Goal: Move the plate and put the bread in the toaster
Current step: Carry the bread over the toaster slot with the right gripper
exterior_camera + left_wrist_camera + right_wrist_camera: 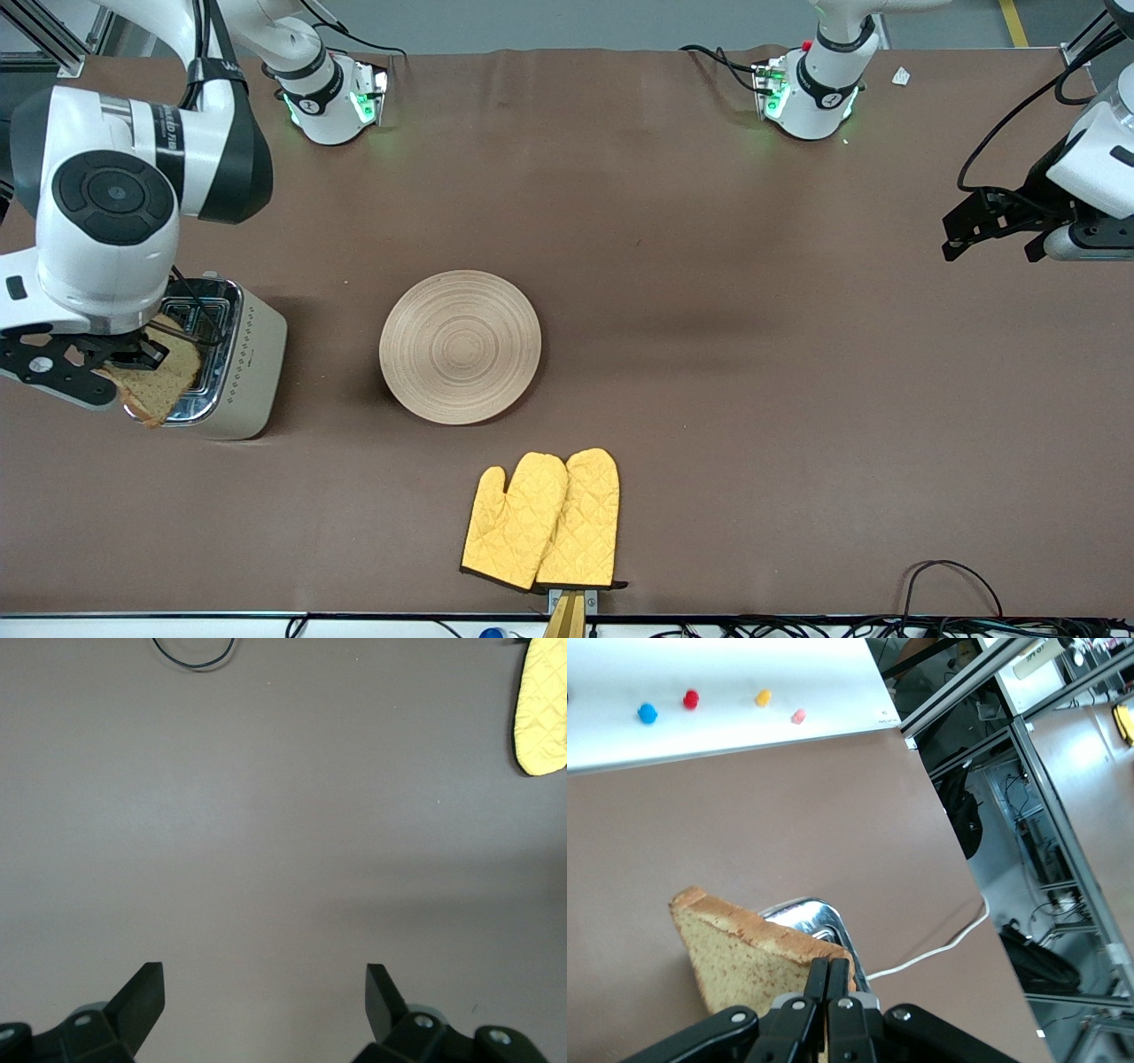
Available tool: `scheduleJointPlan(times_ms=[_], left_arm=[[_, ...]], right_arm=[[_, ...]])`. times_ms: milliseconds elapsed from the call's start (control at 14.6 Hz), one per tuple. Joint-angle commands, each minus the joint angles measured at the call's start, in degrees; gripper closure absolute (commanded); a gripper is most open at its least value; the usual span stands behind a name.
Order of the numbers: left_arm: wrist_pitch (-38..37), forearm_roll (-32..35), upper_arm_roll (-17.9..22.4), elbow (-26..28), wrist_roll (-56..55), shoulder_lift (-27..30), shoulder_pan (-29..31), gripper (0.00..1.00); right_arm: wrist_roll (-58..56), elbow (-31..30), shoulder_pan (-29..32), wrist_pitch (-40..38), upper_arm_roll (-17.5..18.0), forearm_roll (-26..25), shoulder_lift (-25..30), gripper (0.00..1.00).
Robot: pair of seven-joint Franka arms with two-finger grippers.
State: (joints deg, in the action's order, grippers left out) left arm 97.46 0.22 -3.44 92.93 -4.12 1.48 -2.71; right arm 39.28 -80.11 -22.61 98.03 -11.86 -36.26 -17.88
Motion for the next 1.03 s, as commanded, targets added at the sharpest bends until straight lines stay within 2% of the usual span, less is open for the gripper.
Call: scheduleJointPlan(times_ms=[0,206,343,480,686,961], left_arm=[[-0.1,-0.6,0.3,0.9,0.6,1.2,0.0,0.00],[0.0,-0.6,0.3,0.9,0.6,1.2,0.0,0.00],[0.0,-0.6,0.3,0.9,0.6,1.2,0.0,0.00],[0.0,-0.6,0.3,0.9,0.6,1.2,0.0,0.00],[0.0,-0.6,0.3,0.9,0.6,1.2,0.0,0.00],[0.0,-0.6,0.3,0.9,0.6,1.2,0.0,0.00]], right_arm=[[8.1,-12.1,2.7,7.7,0.2,-1.7,8.9,1.00],[13.7,-22.6,7.5,15.9,0.1,-1.1,15.7,1.00],[16.2,-26.3,9.9,19.8,0.1,-0.8,18.1,1.00],[17.4,-26.8,10.4,20.8,0.1,4.1,18.5,1.00],[26.1,-27.6,8.3,20.6,0.5,5.1,18.4,1.00],[27.4,-30.0,8.5,24.6,0.4,7.2,18.4,1.00]])
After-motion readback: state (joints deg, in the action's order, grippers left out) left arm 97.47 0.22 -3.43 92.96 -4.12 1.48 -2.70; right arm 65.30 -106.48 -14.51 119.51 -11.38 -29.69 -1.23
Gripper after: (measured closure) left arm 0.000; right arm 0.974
